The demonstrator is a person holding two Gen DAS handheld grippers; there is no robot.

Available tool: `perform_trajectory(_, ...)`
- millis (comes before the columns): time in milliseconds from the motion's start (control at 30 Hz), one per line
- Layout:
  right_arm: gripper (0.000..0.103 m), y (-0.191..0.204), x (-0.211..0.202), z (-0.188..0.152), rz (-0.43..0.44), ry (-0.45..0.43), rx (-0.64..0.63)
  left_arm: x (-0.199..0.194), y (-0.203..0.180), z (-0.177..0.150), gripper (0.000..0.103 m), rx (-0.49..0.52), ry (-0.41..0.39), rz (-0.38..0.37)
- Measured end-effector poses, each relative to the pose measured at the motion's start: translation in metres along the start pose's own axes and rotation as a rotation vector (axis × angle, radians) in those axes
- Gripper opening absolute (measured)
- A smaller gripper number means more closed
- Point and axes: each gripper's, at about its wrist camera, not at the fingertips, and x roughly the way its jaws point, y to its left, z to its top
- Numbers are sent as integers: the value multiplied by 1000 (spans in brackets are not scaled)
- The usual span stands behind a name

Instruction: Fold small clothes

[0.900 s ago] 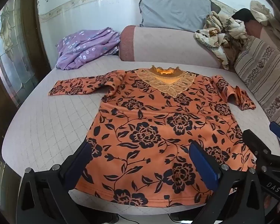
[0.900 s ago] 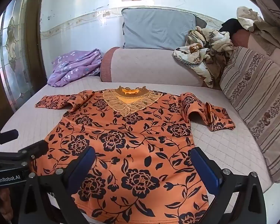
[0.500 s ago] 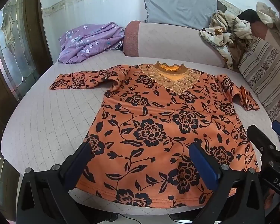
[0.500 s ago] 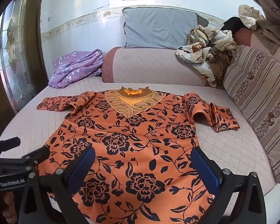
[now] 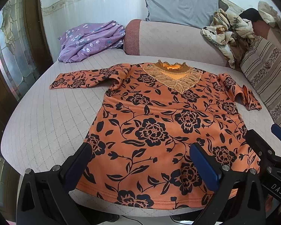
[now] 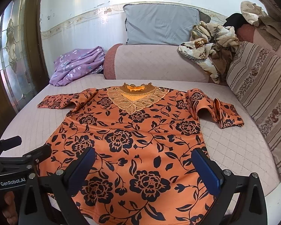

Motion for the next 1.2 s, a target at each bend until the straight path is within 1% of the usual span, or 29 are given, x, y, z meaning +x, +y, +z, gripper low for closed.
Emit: perform_trajectory(1200, 103, -2, 0, -2, 15, 9, 17, -2, 7, 1, 103, -20, 3, 12)
